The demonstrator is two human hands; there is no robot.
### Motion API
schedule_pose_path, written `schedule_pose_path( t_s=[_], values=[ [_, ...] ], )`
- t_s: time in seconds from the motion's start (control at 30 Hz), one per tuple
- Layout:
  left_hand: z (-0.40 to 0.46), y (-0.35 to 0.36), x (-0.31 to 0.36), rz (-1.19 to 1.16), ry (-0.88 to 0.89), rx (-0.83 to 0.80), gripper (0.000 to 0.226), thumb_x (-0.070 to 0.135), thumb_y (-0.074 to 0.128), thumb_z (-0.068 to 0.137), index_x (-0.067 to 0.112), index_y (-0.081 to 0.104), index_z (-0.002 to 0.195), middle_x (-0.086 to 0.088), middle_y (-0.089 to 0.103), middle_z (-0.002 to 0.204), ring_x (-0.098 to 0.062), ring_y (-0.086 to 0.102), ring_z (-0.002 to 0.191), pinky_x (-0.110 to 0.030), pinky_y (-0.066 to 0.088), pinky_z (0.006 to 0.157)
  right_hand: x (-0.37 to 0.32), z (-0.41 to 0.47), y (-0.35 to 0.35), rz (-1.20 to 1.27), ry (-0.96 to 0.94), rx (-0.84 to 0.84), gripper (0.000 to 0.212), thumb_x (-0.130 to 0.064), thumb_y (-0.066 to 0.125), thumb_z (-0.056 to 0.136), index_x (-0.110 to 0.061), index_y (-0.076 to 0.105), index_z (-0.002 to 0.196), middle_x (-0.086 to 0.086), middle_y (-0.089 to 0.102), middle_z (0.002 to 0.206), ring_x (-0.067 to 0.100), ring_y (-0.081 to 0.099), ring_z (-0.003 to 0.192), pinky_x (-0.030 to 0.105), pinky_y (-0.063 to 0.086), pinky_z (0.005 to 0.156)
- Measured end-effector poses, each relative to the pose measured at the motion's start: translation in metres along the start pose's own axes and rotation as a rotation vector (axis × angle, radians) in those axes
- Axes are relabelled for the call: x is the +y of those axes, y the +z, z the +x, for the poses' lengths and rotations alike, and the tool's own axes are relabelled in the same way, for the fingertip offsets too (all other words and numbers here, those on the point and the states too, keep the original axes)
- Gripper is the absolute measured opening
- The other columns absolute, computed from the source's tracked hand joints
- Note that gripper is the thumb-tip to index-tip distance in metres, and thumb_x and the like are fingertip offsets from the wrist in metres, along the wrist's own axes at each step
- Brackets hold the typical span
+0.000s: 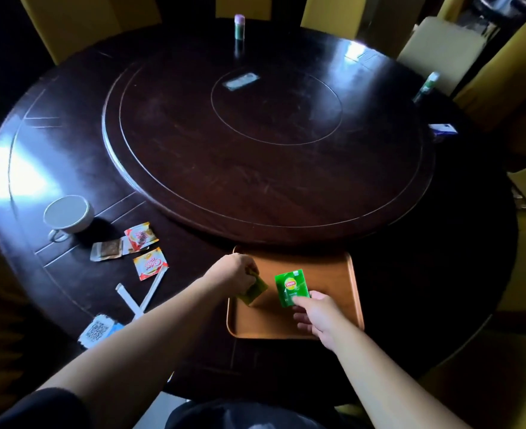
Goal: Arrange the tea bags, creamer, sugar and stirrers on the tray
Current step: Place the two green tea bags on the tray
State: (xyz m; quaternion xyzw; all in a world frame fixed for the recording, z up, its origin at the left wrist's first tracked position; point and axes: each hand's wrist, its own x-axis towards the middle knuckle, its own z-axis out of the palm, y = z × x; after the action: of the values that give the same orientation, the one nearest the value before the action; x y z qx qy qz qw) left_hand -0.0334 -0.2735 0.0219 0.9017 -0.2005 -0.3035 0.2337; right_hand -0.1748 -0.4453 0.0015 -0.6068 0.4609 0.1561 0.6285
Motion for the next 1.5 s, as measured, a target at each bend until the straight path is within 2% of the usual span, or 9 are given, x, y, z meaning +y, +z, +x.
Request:
schedule_pose_path(
  t_s=[0.2, 0.27, 0.37, 0.53, 0.63, 0.73, 1.07, 1.37, 1.5],
  values=[
    [0.016, 0.009, 0.005, 0.205, 0.069, 0.116, 0.032, 0.029, 0.068, 0.078, 0.033, 0.067, 0.110, 0.003, 0.061, 0.116, -0.024, 0.055, 0.107, -0.041, 0.052, 0.086, -0.007, 0.008, 0.000, -0.108, -0.029, -0.071, 0.011, -0.017, 0.062, 0.093, -0.010, 0.067, 0.100, 0.006, 0.069, 0.090, 0.017, 0.064, 0.071, 0.029, 0.051, 0.058],
    [0.013, 0.013, 0.001, 0.270, 0.113, 0.224, 0.032, 0.027, 0.068, 0.079, 0.029, 0.067, 0.111, 0.001, 0.057, 0.116, -0.027, 0.052, 0.104, -0.042, 0.053, 0.081, -0.004, 0.010, -0.003, -0.179, -0.033, -0.052, 0.012, -0.021, 0.063, 0.091, -0.013, 0.065, 0.099, 0.004, 0.068, 0.087, 0.017, 0.062, 0.071, 0.031, 0.051, 0.061],
    [0.003, 0.020, -0.004, 0.334, 0.151, 0.361, 0.032, 0.031, 0.073, 0.075, 0.024, 0.067, 0.105, -0.004, 0.058, 0.105, -0.030, 0.056, 0.093, -0.042, 0.055, 0.070, -0.003, 0.013, -0.009, -0.389, -0.084, 0.055, 0.042, -0.043, 0.068, 0.070, -0.025, 0.060, 0.107, -0.002, 0.071, 0.091, 0.019, 0.068, 0.080, 0.036, 0.057, 0.072],
    [-0.018, 0.046, -0.006, 0.467, 0.141, 0.288, 0.048, 0.054, 0.066, 0.071, 0.018, 0.064, 0.102, -0.006, 0.059, 0.100, -0.028, 0.057, 0.086, -0.040, 0.053, 0.063, -0.012, 0.015, -0.010, -0.802, -0.402, 0.128, 0.036, -0.036, 0.068, 0.082, -0.029, 0.058, 0.116, -0.007, 0.060, 0.109, 0.019, 0.062, 0.096, 0.030, 0.049, 0.078],
    [-0.022, 0.060, -0.012, 0.491, 0.158, 0.255, 0.043, 0.048, 0.068, 0.071, 0.018, 0.066, 0.101, -0.006, 0.062, 0.107, -0.027, 0.059, 0.091, -0.039, 0.054, 0.065, -0.014, 0.020, -0.002, -0.961, -0.556, 0.071, 0.046, -0.033, 0.066, 0.084, -0.022, 0.056, 0.128, -0.001, 0.051, 0.125, 0.024, 0.053, 0.113, 0.034, 0.046, 0.097],
    [-0.020, 0.064, -0.019, 0.476, 0.193, 0.263, 0.032, 0.034, 0.070, 0.072, 0.021, 0.065, 0.101, -0.004, 0.063, 0.110, -0.025, 0.060, 0.094, -0.036, 0.055, 0.066, -0.014, 0.028, 0.005, -1.078, -0.601, 0.038, 0.043, -0.030, 0.065, 0.085, -0.024, 0.056, 0.127, -0.002, 0.047, 0.130, 0.024, 0.046, 0.121, 0.038, 0.046, 0.098],
    [0.005, 0.049, -0.032, 0.351, 0.291, 0.262, 0.035, 0.013, 0.051, 0.077, 0.020, 0.062, 0.109, 0.001, 0.063, 0.114, -0.023, 0.059, 0.098, -0.037, 0.053, 0.081, -0.036, 0.050, 0.023, -1.112, -0.708, 0.126, 0.042, -0.025, 0.065, 0.087, -0.026, 0.057, 0.129, -0.004, 0.048, 0.134, 0.022, 0.045, 0.121, 0.040, 0.049, 0.092],
    [0.016, 0.043, -0.028, 0.372, 0.268, 0.283, 0.040, 0.019, 0.040, 0.078, 0.022, 0.063, 0.111, 0.002, 0.063, 0.113, -0.023, 0.060, 0.102, -0.038, 0.052, 0.079, -0.039, 0.056, 0.028, -1.077, -0.741, 0.187, 0.041, -0.027, 0.067, 0.088, -0.024, 0.060, 0.128, -0.002, 0.054, 0.123, 0.023, 0.050, 0.113, 0.039, 0.049, 0.087],
    [0.016, 0.042, -0.027, 0.391, 0.258, 0.287, 0.036, 0.016, 0.049, 0.080, 0.022, 0.063, 0.113, 0.002, 0.062, 0.114, -0.024, 0.058, 0.102, -0.038, 0.051, 0.078, -0.040, 0.055, 0.030, -1.072, -0.733, 0.214, 0.040, -0.028, 0.067, 0.088, -0.024, 0.061, 0.127, -0.003, 0.056, 0.123, 0.023, 0.050, 0.112, 0.038, 0.050, 0.087]
  ],
)
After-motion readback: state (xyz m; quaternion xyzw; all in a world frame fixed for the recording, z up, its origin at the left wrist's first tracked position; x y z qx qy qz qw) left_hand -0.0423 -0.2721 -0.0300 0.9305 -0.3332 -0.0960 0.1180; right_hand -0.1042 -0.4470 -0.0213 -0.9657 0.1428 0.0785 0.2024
